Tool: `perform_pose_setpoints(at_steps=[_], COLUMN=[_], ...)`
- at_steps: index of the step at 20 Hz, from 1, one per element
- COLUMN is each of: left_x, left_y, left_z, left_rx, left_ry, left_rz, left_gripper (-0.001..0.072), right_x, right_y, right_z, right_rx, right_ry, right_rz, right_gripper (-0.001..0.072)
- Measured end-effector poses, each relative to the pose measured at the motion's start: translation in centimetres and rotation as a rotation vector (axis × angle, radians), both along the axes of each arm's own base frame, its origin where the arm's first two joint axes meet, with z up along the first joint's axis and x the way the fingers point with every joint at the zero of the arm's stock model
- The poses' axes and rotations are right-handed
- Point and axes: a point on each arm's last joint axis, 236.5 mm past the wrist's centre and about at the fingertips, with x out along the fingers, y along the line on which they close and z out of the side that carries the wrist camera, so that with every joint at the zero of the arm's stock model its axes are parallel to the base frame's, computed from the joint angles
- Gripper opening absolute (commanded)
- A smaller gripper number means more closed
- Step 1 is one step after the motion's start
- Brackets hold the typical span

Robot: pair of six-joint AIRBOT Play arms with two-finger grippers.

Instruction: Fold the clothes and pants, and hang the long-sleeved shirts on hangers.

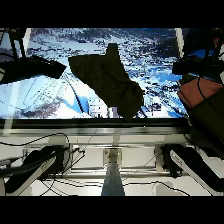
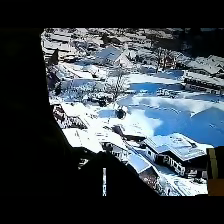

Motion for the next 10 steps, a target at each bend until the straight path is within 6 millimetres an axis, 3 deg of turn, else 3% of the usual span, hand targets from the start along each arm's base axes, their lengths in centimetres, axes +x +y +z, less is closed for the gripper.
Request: perform_pose_setpoints(at_steps=[10], left_x=[-0.01], left_y=[0.0], left_z=[-0.01], left_rx=[0.0], left_ry=[0.0], left_rz=[0.0], left_gripper=[0.0595], right_x=[0.12], right_y=[0.02], right_z=[0.13], right_rx=[0.001], right_ry=[-0.007], right_rz=[0.0], right_gripper=[0.0013])
